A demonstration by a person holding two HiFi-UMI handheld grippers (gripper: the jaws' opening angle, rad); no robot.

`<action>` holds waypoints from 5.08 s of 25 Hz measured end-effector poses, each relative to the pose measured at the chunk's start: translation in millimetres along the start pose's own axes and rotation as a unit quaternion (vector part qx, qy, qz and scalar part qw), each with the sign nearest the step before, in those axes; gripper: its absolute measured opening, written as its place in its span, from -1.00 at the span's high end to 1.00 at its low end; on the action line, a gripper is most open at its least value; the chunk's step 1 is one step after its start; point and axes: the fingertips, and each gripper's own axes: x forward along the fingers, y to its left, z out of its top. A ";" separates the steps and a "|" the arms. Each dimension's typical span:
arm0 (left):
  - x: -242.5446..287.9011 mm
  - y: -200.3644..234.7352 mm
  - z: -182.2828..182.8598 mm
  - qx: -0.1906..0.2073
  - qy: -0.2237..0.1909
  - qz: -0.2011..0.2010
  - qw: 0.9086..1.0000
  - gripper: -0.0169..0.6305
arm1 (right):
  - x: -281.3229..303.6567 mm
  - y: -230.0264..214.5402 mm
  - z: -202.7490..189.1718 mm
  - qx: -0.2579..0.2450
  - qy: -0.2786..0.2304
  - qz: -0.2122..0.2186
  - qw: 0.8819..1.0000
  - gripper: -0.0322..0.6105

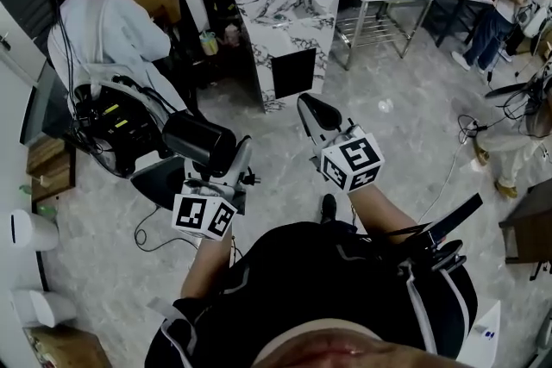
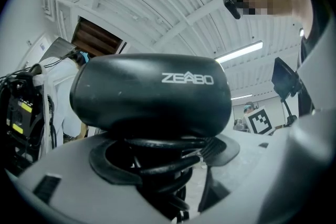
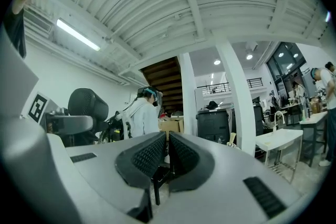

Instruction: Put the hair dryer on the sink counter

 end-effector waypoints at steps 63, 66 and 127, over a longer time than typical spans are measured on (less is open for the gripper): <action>430.5 63.5 -77.1 -0.022 0.003 -0.010 1.000 -0.15 | 200.6 -370.6 -15.9 -0.012 0.016 0.005 1.000 0.81; 448.1 81.7 -80.9 -0.025 0.010 -0.007 1.000 -0.15 | 223.8 -382.7 -19.3 -0.007 0.017 0.003 1.000 0.81; 662.3 241.5 -132.6 -0.063 0.068 0.000 0.996 -0.14 | 466.9 -522.7 -30.3 -0.005 0.035 0.029 0.999 0.81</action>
